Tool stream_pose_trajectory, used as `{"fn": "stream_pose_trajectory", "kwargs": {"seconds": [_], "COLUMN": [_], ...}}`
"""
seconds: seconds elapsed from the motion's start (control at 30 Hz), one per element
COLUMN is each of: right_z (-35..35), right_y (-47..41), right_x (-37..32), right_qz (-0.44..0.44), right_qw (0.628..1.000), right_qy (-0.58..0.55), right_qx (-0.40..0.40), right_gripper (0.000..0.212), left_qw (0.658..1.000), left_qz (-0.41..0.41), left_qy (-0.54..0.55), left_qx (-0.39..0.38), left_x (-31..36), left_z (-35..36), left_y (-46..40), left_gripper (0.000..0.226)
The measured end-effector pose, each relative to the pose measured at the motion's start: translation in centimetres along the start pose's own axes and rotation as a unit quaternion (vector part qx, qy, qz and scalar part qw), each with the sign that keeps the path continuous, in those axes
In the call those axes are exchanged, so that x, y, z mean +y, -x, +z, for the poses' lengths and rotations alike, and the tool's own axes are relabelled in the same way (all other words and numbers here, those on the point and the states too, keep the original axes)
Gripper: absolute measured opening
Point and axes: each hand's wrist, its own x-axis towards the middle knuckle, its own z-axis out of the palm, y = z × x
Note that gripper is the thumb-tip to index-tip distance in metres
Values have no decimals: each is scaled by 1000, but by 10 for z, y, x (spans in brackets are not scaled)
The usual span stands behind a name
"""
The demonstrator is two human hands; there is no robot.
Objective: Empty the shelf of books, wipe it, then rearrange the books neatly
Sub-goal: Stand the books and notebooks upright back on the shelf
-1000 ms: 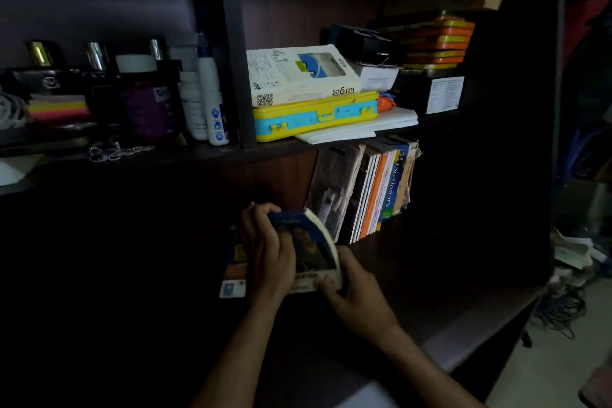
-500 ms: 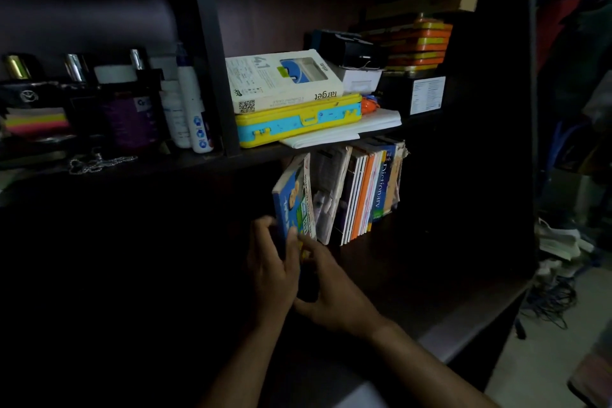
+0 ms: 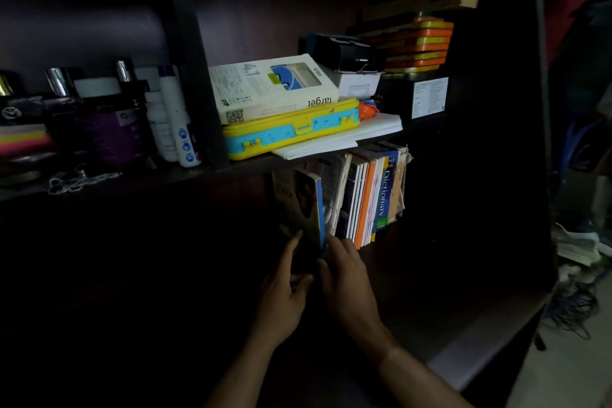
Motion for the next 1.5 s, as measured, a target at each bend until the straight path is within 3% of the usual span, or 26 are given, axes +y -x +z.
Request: {"fn": "stream_pose_trajectory", "kwargs": {"seconds": [0.2, 0.3, 0.4, 0.53, 0.63, 0.7, 0.8, 0.97, 1.1, 1.3, 1.5], "right_z": [0, -3, -5, -14, -37, -56, -72, -69, -69, -67, -66], "right_y": [-1, -3, -5, 3, 14, 23, 31, 30, 31, 32, 32], "right_x": [-3, -1, -1, -5, -3, 1, 8, 5, 4, 0, 3], "right_qz": [-5, 21, 29, 56, 70, 60, 95, 134, 117, 95, 85], "right_qw": [1000, 998, 993, 990, 990, 990, 983, 970, 974, 985, 991], "right_qy": [-6, -42, -90, -112, -87, -52, -11, -23, -23, 14, 41], "right_qx": [5, 42, 65, 63, 92, 113, 155, 202, 191, 144, 94], "right_gripper": [36, 37, 40, 51, 38, 26, 25, 23, 23, 26, 29], "left_qw": [994, 995, 999, 994, 993, 992, 986, 964, 950, 925, 944], "left_qz": [-33, -28, 9, 100, 74, 89, 93, 34, 39, -19, 17], "left_qy": [-89, -28, -21, -26, 25, -3, -138, -259, -305, -361, -326], "left_qx": [58, 88, 45, 28, 91, 88, -16, -42, -60, -120, -43], "left_x": [14, 28, 29, 5, -2, -5, -10, -4, -3, 11, 4], "left_z": [13, 26, 35, 27, 28, 29, 35, 37, 37, 37, 39], "left_y": [-12, -17, -14, -23, -31, -34, -37, -33, -30, -36, -36], "left_gripper": [92, 72, 56, 92, 89, 77, 61, 77, 88, 91, 92]}}
